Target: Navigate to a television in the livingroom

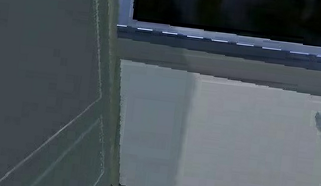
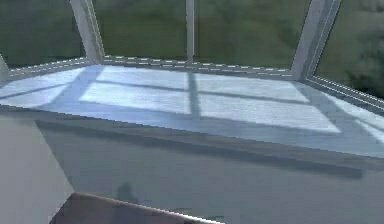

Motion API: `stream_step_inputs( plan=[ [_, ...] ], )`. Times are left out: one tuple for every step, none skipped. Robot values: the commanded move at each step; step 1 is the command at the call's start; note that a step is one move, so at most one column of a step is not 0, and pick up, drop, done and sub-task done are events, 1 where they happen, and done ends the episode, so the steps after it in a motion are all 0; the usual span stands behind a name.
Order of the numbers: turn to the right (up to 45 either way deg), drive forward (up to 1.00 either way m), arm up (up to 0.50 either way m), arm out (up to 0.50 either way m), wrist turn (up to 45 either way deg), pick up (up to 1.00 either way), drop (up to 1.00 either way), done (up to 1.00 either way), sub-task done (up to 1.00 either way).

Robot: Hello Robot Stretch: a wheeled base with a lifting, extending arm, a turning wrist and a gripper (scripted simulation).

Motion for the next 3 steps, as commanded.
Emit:
stream_step_inputs(
  plan=[
    [0.0,0.35,0.00,0.00,0.0,0.00,0.00,0.00,0.00],
    [27.0,0.00,0.00,0.00,0.0,0.00,0.00,0.00,0.00],
    [0.0,0.00,0.00,0.00,0.0,0.00,0.00,1.00,0.00]
  ],
)
